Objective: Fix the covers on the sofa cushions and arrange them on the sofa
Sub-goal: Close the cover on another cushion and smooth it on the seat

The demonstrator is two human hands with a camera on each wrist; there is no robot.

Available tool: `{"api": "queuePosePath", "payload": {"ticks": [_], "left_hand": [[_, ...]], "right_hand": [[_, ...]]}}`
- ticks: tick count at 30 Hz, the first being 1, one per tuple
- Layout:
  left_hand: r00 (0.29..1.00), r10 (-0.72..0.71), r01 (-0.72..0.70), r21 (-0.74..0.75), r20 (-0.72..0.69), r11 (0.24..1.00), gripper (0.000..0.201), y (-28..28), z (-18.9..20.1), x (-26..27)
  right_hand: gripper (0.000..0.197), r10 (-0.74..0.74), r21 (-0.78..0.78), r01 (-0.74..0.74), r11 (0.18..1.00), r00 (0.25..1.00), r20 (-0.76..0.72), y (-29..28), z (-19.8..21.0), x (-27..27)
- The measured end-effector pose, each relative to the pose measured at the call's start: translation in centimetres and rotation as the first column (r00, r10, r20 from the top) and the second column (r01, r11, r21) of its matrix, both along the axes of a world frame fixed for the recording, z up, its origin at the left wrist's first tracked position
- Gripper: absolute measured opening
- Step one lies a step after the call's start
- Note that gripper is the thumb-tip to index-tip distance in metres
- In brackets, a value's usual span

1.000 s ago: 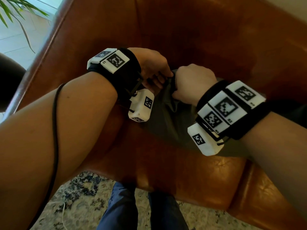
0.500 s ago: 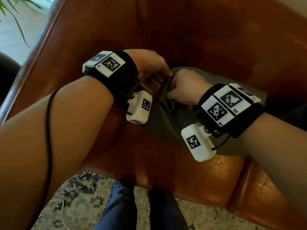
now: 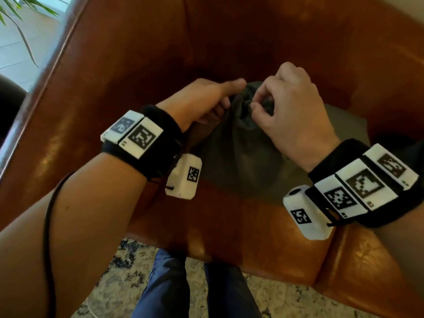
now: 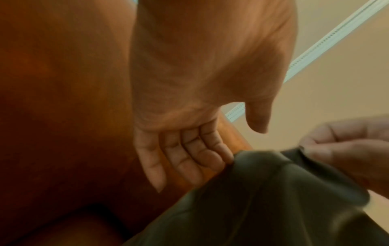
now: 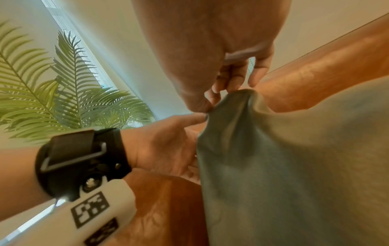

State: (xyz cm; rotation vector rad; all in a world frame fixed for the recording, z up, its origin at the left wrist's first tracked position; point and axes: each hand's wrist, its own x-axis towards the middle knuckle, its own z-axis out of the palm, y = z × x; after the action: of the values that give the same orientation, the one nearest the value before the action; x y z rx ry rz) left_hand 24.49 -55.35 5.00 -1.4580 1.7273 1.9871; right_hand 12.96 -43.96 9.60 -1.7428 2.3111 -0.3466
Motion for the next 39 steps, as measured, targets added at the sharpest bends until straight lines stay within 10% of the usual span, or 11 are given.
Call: {"api": "queuePosePath", "payload": {"ticks": [10,25,29,35,39], "left_hand": [[0.998,0.032,-0.03,0.026,-0.062,0.999,0.022,1.0,0.4,-0.3],[0.95,0.267,-0.217,0.269,-0.165,0.938,0.026,1.8,-0.3,0.6],[0.94,0.283,-0.259,0.142,-0.191,0.955,0.016,2.7,-0.5,0.5],[0.988,0.04,-0.105,-0.463,-0.148,0.88,0.005,3.8,-1.3,1.0],[0.98,0.059,-0.151,-0.513,-0.191,0.845,0.003,4.6,-2.2,1.6]], "right_hand": [[0.013,0.022,-0.28,-0.013,0.96,0.999,0.027,1.7,-0.6,0.2],[0.021,-0.015,-0.066,0.034,0.997,0.964,0.267,2.6,-1.2,1.2],[0.019,-0.117,-0.083,0.144,0.986,0.957,0.266,-0.3,-0.3,-1.2],[0.021,0.23,0.46,-0.305,0.834,0.95,0.212,-4.4,1.1,-4.6],[0.026,0.264,0.492,-0.333,0.804,0.942,0.207,-4.4,0.5,-4.3]]}}
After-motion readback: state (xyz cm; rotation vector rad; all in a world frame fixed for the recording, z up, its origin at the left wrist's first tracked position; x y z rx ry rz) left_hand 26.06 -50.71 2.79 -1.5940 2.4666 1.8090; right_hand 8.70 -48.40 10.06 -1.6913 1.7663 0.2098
